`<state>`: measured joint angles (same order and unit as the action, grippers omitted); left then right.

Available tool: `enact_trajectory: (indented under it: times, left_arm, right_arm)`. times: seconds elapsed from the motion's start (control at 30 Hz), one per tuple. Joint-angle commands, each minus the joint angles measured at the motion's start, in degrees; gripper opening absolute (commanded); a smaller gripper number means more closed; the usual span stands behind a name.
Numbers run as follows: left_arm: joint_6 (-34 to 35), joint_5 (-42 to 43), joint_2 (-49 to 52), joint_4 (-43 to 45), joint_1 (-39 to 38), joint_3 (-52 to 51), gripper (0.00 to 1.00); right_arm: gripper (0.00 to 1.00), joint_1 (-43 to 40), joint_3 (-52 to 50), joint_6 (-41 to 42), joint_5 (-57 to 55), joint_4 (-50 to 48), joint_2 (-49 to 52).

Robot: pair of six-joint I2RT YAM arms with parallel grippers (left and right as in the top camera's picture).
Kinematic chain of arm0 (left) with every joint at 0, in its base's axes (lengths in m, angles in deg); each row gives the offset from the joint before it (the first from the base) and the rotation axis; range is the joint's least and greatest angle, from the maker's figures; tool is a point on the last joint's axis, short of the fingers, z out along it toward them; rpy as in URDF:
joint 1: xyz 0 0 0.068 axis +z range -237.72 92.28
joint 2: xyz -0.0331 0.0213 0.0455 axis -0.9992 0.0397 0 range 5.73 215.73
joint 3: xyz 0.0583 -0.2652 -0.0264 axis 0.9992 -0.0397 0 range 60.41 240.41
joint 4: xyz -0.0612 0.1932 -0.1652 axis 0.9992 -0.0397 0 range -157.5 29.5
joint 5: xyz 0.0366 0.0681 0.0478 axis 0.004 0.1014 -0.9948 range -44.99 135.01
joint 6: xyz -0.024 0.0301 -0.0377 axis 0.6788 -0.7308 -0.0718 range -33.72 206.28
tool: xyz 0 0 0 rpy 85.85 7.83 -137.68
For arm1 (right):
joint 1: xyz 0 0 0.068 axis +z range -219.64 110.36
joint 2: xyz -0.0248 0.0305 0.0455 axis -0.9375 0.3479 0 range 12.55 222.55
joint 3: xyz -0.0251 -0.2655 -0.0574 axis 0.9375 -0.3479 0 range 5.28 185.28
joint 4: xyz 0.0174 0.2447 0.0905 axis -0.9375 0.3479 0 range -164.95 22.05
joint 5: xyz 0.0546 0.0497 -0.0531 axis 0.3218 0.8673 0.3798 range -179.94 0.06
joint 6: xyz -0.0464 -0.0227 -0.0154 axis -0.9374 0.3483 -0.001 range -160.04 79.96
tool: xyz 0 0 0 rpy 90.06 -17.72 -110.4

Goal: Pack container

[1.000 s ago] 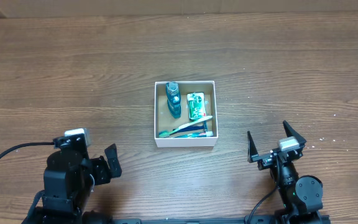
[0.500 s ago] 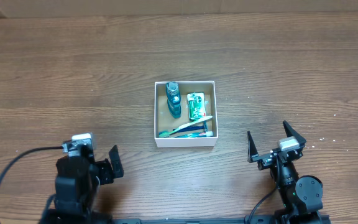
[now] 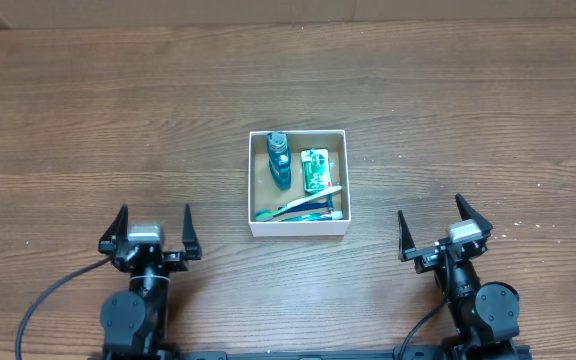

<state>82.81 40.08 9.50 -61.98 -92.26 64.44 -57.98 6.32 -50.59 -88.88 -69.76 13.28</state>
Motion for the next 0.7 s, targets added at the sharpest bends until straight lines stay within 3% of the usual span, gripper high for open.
enact_trajectory:
  times: [0.0, 0.17, 0.4, 0.67]
  left_arm:
    - [-7.7, 4.9, -3.0, 0.2, 0.8, -3.9, 1.0]
    - [-6.9, 4.5, -3.6, -3.0, 0.9, -3.8, 1.0]
    - [-0.5, 4.3, -3.6, -3.0, 1.8, -3.8, 1.0]
    - [-0.2, 5.0, -3.5, -3.0, 2.0, -3.8, 1.0]
  right_arm:
    - [1.0, 0.3, -0.6, -0.2, -0.3, -0.3, -0.6]
    - [1.0, 0.3, -0.6, -0.2, -0.3, -0.3, -0.6]
    - [1.0, 0.3, -0.6, -0.2, -0.3, -0.3, -0.6]
    - [1.0, 0.3, -0.6, -0.2, -0.3, -0.3, -0.6]
